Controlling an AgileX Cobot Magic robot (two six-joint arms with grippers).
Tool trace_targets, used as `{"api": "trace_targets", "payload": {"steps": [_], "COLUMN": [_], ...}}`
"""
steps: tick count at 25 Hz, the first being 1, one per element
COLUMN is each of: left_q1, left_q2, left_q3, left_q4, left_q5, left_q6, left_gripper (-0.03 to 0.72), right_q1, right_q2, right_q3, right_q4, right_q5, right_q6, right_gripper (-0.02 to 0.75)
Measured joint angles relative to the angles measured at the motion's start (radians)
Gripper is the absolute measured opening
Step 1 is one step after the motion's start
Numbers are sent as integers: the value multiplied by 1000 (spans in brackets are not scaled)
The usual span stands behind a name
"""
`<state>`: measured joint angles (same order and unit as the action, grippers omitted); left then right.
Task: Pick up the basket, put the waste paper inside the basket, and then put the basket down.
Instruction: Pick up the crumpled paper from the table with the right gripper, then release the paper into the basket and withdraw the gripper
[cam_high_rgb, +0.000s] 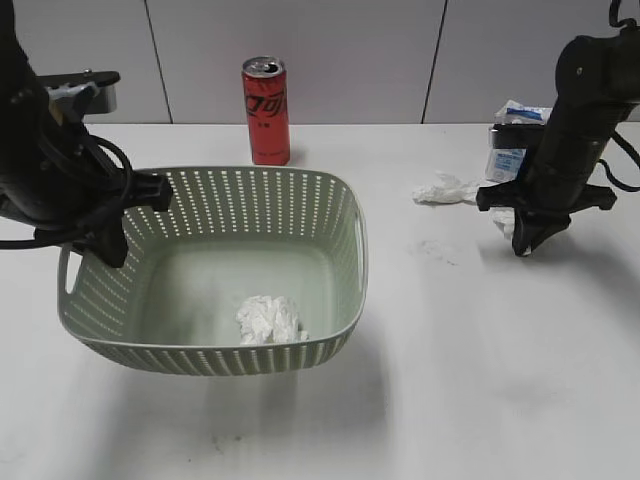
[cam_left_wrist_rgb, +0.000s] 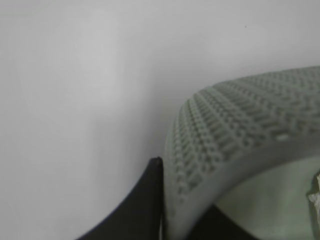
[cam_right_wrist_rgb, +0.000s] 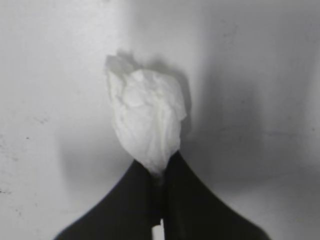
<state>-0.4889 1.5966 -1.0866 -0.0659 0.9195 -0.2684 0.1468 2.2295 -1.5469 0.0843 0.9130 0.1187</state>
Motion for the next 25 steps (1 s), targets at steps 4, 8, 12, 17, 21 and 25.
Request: {"api": "trace_targets", "payload": {"steps": [4, 8, 12, 17, 21, 25], "left_q1": [0, 0, 0, 0, 0, 0], "left_q2": [0, 0, 0, 0, 0, 0], "left_q3": [0, 0, 0, 0, 0, 0], "left_q4": [0, 0, 0, -2, -2, -2], "left_q5": [3, 7, 9, 34, 54, 57], "left_q6": [0, 0, 0, 0, 0, 0], "left_gripper": [6, 6, 6, 6, 6, 6], "right_q1": [36, 119, 233, 422, 538, 598], "right_q2": [-67, -253, -462, -606, -596, -518], "right_q3": [5, 5, 4, 4, 4, 4], "right_q4": [-1, 28, 191, 313, 325, 341], "right_q5": [8, 10, 38, 63, 57, 57], "right_q6": [-71, -137, -269, -361, -368, -373], "right_gripper": [-8, -8, -8, -8, -8, 23]}}
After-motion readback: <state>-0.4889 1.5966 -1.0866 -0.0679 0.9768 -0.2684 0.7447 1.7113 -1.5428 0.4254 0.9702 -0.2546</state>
